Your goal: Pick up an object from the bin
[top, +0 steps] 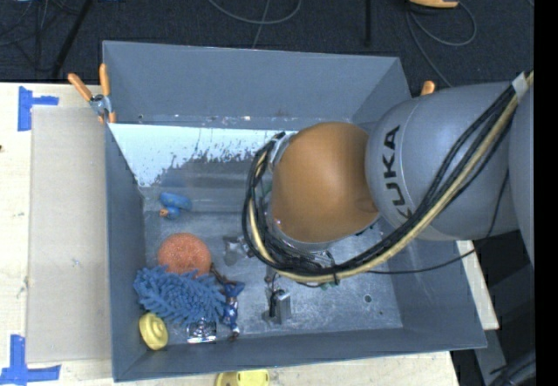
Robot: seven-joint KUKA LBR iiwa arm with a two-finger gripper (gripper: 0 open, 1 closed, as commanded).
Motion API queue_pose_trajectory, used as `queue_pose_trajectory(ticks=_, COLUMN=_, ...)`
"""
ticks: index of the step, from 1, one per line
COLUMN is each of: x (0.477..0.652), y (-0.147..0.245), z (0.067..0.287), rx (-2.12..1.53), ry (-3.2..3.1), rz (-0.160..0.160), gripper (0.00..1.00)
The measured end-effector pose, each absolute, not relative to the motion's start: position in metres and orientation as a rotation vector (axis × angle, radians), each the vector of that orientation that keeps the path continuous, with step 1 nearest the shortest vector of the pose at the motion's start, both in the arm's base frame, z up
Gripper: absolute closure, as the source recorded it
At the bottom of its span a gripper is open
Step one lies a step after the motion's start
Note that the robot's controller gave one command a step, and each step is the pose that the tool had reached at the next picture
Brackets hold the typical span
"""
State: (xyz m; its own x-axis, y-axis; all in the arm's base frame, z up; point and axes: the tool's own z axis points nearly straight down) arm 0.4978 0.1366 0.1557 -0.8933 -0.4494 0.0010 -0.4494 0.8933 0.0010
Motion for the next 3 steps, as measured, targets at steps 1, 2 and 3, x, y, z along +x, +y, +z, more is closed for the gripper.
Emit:
queue_pose_trajectory(ticks=1, x=0.495, y=0.18, z=0.137, rx=0.636, ry=-3.074, rz=-0.003, gripper=0.0)
queue_pose_trajectory(ticks=2, x=0.5, y=0.219, z=0.076, rx=0.937, ry=-3.002, rz=0.001, gripper=0.0)
queue_pose_trajectory(ticks=3, x=0.494, y=0.211, z=0.071, rx=1.087, ry=-2.964, rz=-0.003, gripper=1.0)
